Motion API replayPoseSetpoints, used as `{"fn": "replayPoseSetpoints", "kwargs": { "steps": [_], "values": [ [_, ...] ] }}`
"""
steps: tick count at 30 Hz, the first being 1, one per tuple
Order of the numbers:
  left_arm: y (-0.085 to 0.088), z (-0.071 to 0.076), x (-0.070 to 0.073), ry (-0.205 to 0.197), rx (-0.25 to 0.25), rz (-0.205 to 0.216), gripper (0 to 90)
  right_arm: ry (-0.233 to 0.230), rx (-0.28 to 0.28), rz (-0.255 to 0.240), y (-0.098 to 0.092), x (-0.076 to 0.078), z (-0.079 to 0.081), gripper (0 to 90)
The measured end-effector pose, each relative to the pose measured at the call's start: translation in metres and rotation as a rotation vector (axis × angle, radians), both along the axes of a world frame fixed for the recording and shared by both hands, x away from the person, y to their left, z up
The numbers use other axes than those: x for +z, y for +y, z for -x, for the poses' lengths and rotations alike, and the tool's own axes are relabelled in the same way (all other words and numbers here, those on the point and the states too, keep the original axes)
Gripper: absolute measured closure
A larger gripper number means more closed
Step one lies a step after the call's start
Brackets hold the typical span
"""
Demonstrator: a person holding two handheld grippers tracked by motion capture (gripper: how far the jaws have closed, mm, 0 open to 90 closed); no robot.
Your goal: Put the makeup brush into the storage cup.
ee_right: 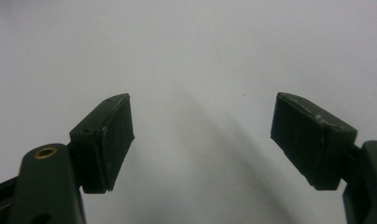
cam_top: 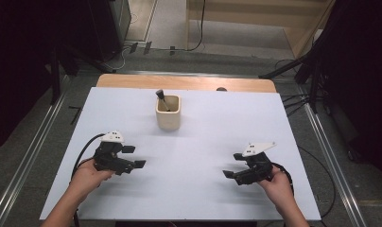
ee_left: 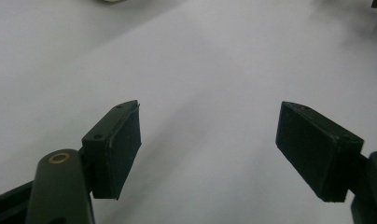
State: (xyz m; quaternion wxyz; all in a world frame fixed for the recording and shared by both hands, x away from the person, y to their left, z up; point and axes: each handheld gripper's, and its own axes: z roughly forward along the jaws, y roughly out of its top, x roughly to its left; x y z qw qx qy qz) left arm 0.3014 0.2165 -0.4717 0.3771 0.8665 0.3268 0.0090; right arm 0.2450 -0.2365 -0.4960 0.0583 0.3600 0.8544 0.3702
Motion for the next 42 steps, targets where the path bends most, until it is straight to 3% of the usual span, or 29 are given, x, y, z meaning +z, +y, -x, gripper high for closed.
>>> {"fn": "replayPoseSetpoints", "kwargs": {
  "steps": [10, 42],
  "values": [
    [0.0012, -0.0004, -0.0031, -0.018, 0.001, -0.032, 22.8, 0.001, 0.001, 0.003, 0.0003, 0.0004, 0.0, 22.4],
    [0.0002, -0.0016, -0.0059, -0.016, -0.003, -0.048, 22.8, -0.002, 0.011, 0.005, 0.0013, -0.0002, -0.001, 22.4]
  ]
}}
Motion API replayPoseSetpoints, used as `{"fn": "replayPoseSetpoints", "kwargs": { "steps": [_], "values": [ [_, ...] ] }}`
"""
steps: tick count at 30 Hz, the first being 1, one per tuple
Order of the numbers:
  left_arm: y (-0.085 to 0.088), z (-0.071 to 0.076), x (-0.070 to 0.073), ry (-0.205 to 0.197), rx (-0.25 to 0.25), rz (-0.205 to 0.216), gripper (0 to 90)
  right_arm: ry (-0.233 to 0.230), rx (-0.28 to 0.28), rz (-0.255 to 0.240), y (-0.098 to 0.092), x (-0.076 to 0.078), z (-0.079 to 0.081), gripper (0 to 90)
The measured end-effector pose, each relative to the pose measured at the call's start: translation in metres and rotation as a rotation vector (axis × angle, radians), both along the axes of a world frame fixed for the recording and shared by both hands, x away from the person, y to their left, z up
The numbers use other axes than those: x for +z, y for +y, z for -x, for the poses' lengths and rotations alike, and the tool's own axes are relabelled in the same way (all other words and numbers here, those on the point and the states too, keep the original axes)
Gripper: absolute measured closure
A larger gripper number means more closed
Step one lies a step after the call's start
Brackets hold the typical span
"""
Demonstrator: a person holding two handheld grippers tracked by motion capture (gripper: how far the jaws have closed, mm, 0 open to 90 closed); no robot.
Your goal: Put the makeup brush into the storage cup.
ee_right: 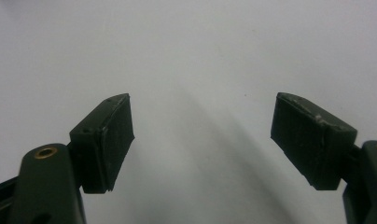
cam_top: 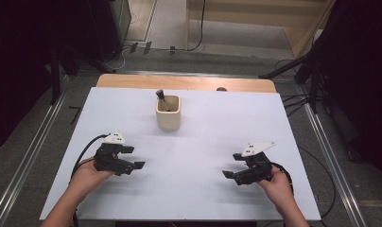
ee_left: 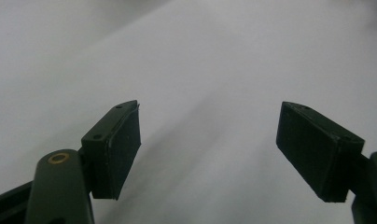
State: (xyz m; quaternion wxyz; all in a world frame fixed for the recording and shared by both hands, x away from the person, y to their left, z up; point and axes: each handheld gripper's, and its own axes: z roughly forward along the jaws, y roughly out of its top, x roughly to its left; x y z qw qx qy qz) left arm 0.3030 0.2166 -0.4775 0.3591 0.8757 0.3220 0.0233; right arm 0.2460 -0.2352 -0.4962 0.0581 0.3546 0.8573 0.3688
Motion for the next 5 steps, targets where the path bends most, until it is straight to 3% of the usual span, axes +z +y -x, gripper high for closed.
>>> {"fn": "replayPoseSetpoints", "kwargs": {
  "steps": [5],
  "values": [
    [0.0004, -0.0002, 0.0001, 0.0, -0.001, 0.001, 22.9, 0.002, -0.002, 0.0, -0.0001, 0.0002, -0.0001, 22.4]
  ]
}}
